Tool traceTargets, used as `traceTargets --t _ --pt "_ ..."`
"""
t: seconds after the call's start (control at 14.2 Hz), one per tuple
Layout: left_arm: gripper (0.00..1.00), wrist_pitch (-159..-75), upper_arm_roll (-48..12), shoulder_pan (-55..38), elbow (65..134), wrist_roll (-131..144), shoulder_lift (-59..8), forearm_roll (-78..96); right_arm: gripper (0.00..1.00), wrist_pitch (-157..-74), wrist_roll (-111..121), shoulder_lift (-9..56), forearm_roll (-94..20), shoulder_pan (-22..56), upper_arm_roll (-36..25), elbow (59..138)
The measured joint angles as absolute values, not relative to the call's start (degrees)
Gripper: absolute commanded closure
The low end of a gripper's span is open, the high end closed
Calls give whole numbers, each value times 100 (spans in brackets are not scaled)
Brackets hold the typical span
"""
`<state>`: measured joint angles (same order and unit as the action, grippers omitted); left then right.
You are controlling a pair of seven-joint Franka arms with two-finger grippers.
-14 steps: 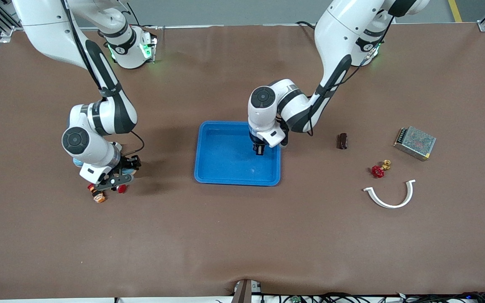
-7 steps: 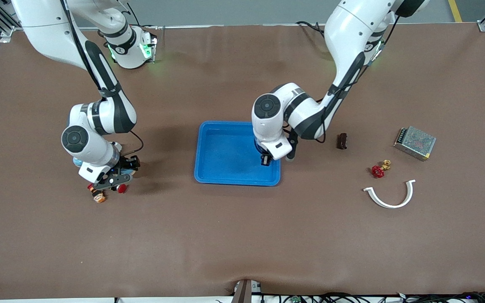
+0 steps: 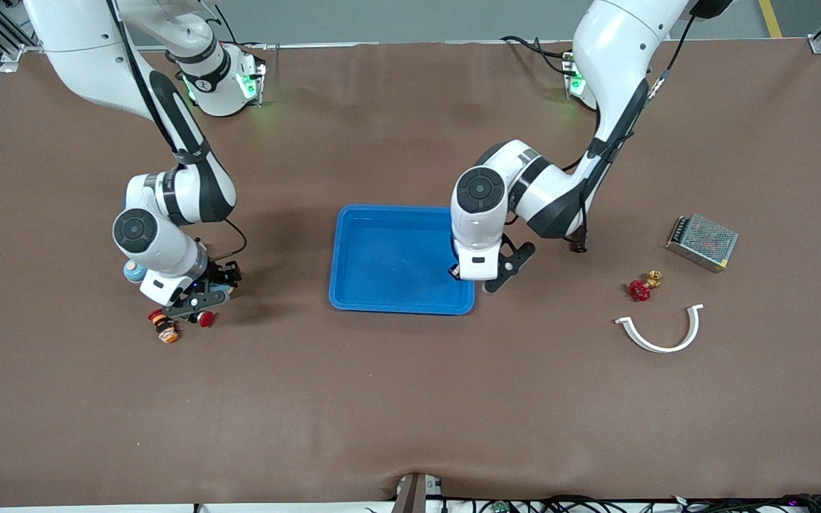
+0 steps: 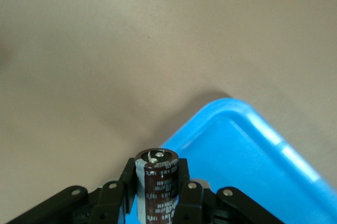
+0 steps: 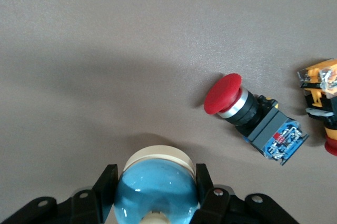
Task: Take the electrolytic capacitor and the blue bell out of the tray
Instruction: 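Release the bell with the right gripper while the left gripper carries the capacitor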
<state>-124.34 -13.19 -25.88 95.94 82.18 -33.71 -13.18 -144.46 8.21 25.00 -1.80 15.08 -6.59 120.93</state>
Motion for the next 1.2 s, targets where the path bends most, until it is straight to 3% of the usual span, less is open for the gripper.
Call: traceTargets --t 0.92,0.99,1.06,1.2 --pt "100 -12428 -1320 -1277 10498 3924 -3155 -1396 56 -14524 822 2721 -180 1509 -544 12185" --pt "100 -12460 -1320 -1240 10544 3770 -3154 -1483 45 -14524 822 2721 -180 1509 -544 12185" --pt "100 -12522 -1320 -1201 10596 3667 -3153 -1617 5 -14524 822 2721 -180 1509 -544 12185" --pt "100 -12768 -1319 -1117 10749 3510 -3152 -1911 0 -14517 820 2724 -182 1508 -539 12186"
